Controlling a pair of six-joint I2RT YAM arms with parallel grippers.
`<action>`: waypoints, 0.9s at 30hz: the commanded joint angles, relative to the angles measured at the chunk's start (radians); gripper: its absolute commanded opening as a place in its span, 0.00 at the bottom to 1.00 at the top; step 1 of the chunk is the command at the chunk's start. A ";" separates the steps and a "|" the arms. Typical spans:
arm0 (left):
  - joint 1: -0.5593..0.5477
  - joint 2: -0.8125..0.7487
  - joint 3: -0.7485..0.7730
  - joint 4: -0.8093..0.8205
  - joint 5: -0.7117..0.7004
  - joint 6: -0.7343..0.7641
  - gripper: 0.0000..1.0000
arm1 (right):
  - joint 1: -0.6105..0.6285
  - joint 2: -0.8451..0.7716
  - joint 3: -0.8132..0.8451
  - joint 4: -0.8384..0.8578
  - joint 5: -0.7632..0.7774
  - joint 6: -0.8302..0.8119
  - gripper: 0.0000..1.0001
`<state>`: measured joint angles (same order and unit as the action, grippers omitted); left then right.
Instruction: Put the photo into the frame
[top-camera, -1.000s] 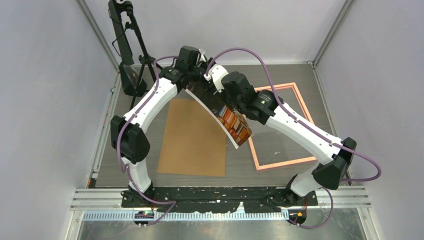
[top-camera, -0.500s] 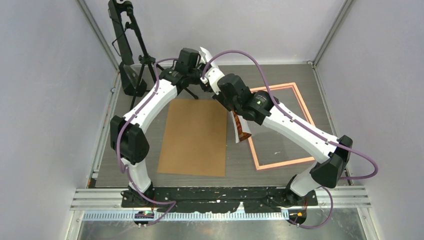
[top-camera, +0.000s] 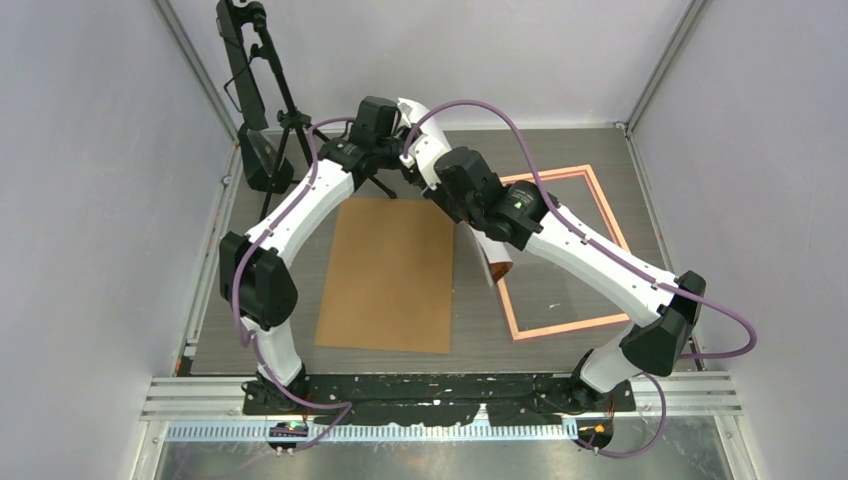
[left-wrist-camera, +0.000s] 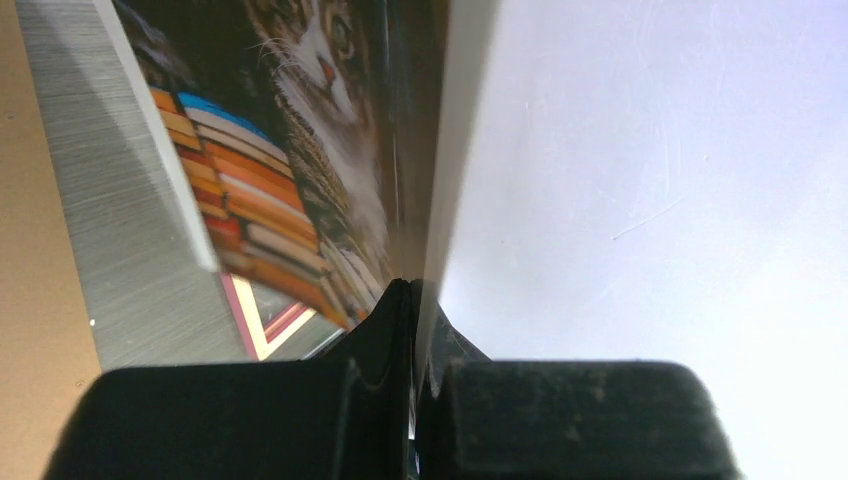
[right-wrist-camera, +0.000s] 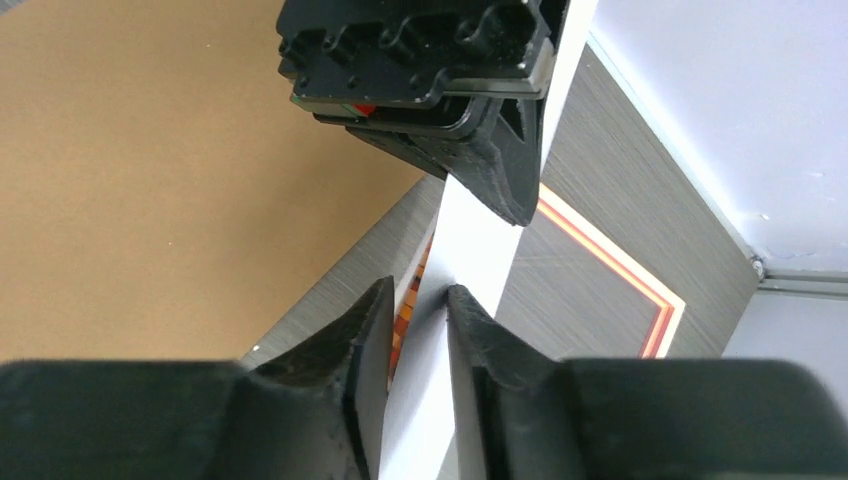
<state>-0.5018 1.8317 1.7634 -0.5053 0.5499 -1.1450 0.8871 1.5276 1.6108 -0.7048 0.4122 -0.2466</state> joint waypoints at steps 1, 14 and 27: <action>-0.004 -0.073 -0.001 0.047 0.034 0.008 0.00 | 0.009 -0.005 0.043 0.025 -0.037 0.020 0.41; 0.028 -0.121 -0.032 0.051 0.047 0.091 0.00 | 0.009 -0.075 0.063 0.008 -0.107 0.048 0.92; 0.080 -0.193 -0.090 -0.010 0.096 0.358 0.00 | -0.251 -0.241 0.041 0.012 -0.435 0.194 0.96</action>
<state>-0.4297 1.7214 1.6791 -0.5060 0.5964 -0.9218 0.7368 1.3586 1.6432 -0.7303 0.1040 -0.1284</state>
